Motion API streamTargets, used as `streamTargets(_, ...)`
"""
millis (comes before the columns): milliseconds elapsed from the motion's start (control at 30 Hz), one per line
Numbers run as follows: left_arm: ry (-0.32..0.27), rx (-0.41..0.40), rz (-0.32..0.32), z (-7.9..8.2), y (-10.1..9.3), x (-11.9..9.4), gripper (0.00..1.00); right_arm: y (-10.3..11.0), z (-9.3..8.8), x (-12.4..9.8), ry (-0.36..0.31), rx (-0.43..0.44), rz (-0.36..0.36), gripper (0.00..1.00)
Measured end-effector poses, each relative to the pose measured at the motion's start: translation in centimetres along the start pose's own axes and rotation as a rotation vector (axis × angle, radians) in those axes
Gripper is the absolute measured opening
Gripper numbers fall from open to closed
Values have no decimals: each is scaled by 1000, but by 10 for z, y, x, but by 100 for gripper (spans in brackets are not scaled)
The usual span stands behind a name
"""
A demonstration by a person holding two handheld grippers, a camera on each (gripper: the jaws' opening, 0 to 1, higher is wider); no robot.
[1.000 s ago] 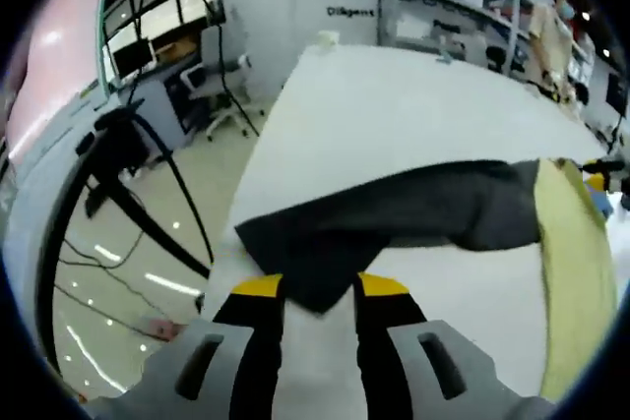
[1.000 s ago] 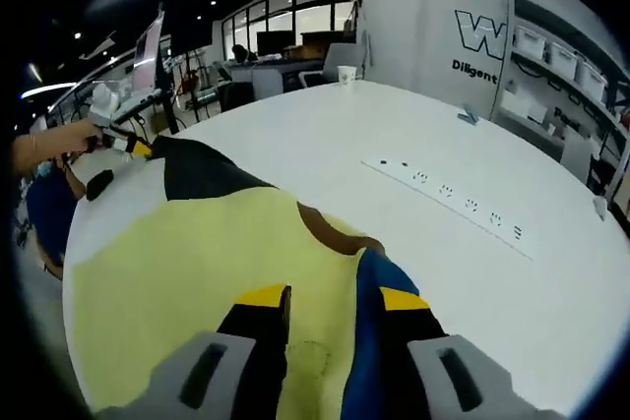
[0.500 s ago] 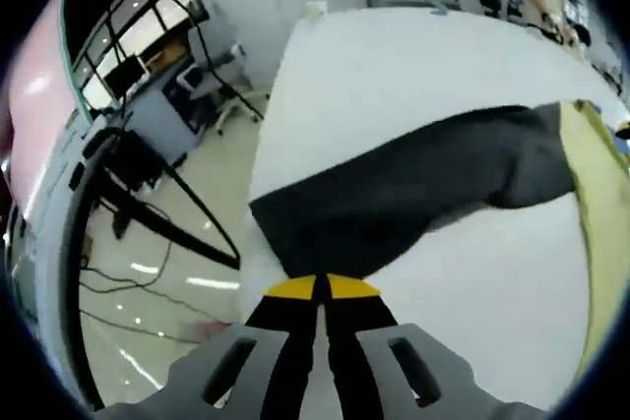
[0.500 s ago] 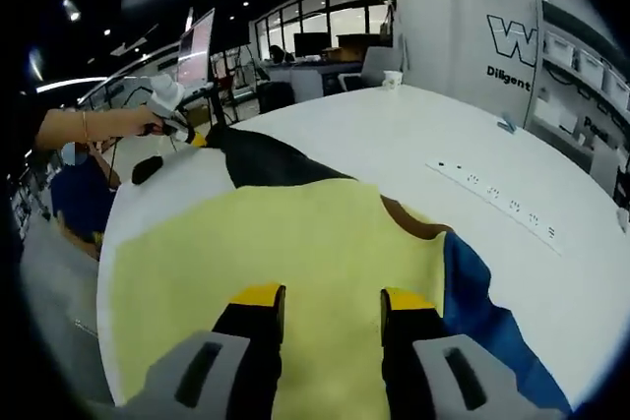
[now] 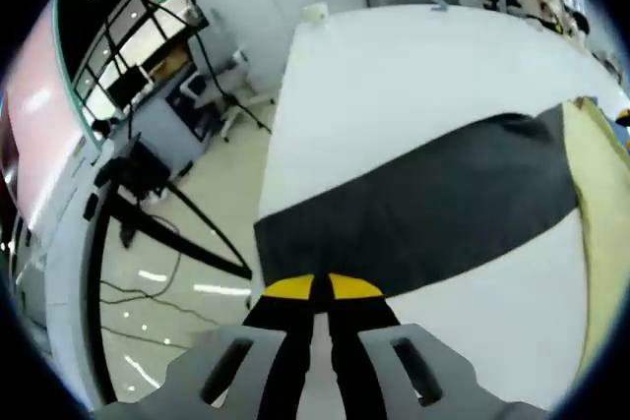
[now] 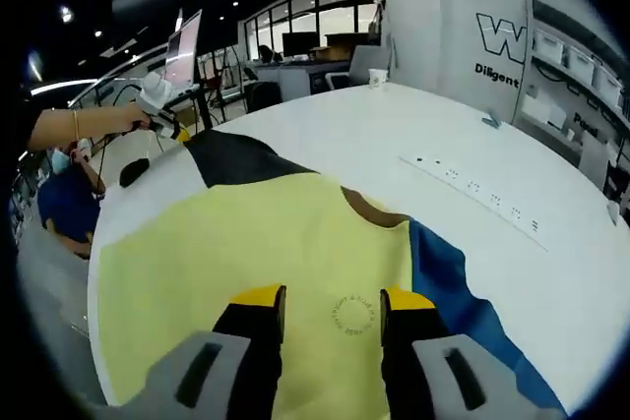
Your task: Fold the garment on the visible template until the final outline fits inside the template.
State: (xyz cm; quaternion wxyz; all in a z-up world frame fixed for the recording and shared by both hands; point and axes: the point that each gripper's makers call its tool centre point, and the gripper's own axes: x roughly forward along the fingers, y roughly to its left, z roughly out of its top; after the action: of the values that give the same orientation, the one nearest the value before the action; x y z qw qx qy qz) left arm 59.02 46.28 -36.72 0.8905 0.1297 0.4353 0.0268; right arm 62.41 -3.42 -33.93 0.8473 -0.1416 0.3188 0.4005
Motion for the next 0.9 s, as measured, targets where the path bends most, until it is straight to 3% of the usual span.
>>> streamTargets(67, -19, 3, 6, 5, 0, 5, 6, -13, 0, 0, 4, -10, -22, 34)
streamTargets(100, -42, 16, -17, 14, -19, -5, 7, -21, 1, -1, 3, -16, -31, 34)
streamTargets(200, -132, 74, -100, 38, -52, -2, 14, -38, 3, -3, 8, -22, -46, 34)
streamTargets(233, -148, 124, -160, 48, -81, -9, 18, -49, 2, -4, 22, -54, -67, 34)
streamTargets(300, -142, 140, -192, 52, -92, -3, 26, -56, 2, -5, 33, -63, -75, 33)
streamTargets(367, -171, 191, -254, 70, -118, 10, 32, -66, 0, -1, 34, -56, -79, 32)
streamTargets(433, -187, 221, -276, 80, -127, 15, 31, -74, 6, -2, 32, -58, -74, 32)
streamTargets(467, -213, 288, -290, 96, -140, 19, 29, -77, 7, 1, 32, -58, -67, 31)
streamTargets(600, -190, 382, -306, 106, -162, 20, 29, -82, 9, 11, 23, -61, -50, 30)
streamTargets(667, -236, 418, -328, 128, -175, 33, 28, -81, 15, 18, 24, -60, -28, 29)
streamTargets(733, -248, 437, -347, 138, -190, 24, 26, -81, 16, 25, 27, -50, -8, 26)
streamTargets(900, -258, 506, -377, 161, -201, 38, 21, -85, 19, 37, 12, -12, 0, 23)
